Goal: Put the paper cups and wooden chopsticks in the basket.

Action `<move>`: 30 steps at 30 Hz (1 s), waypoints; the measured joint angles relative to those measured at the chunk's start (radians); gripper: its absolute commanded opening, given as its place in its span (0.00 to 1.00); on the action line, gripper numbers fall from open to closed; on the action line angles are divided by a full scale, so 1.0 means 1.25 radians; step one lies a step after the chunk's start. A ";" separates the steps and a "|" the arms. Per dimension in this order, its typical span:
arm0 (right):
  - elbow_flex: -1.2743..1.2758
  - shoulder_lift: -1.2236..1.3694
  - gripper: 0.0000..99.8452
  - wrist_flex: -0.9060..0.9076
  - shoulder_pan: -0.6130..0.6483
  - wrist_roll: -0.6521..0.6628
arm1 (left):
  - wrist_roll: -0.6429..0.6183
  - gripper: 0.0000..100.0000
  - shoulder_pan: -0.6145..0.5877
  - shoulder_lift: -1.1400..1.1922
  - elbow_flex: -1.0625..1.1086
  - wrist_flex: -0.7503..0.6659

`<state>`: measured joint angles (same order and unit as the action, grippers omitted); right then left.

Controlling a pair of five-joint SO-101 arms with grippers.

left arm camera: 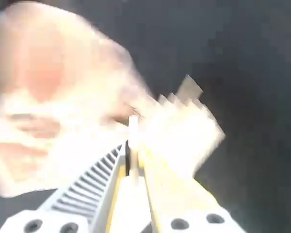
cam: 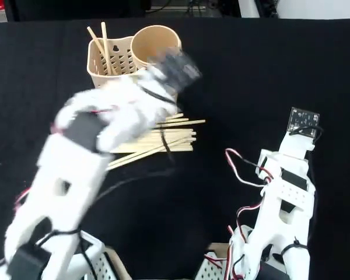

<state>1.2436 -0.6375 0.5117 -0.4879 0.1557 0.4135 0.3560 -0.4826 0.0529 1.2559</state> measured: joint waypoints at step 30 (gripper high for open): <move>0.000 0.000 0.02 0.000 0.000 0.000 | -0.304 0.03 -0.266 0.174 -0.087 -0.736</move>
<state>1.2436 -0.6375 0.5117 -0.4879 0.1557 0.0330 0.0230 -0.2647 -0.0560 0.3353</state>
